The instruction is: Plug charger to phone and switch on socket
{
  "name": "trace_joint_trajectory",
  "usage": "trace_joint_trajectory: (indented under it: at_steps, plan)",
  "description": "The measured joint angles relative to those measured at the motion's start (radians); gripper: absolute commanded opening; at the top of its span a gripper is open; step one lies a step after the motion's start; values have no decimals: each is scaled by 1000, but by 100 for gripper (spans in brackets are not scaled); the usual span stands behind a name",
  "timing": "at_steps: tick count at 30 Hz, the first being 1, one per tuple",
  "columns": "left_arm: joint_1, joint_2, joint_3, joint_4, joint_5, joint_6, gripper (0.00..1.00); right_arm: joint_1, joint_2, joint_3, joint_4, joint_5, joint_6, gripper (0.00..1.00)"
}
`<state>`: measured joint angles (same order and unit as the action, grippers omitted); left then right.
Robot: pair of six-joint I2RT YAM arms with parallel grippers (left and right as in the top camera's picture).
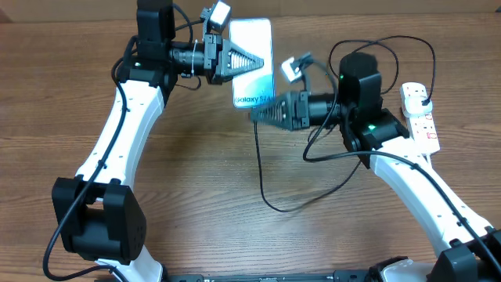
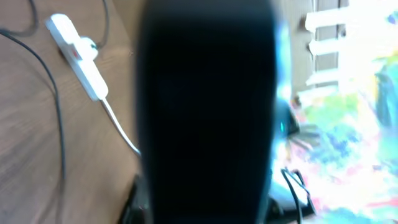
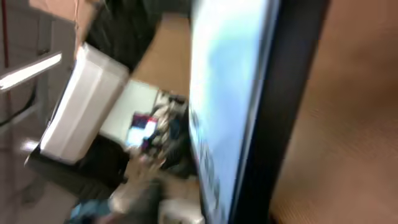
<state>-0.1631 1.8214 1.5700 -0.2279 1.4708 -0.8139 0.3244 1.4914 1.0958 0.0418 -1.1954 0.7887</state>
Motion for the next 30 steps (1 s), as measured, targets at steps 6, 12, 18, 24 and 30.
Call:
trace_joint_trajectory:
  at_steps: [6,12,18,24,30]
  plan:
    - [-19,0,-1,-4,46,10,4,-97,0,2,5,11,-22,73]
    - [-21,0,-1,-4,56,11,4,-114,0,2,6,-16,-32,57]
    - [-48,0,-1,-4,50,28,4,-103,0,2,19,-36,-30,49]
    - [-72,0,-1,-9,42,32,4,-99,0,3,45,-47,-33,25]
    - [-73,0,-1,-11,24,32,4,-100,0,3,43,-48,-31,16]
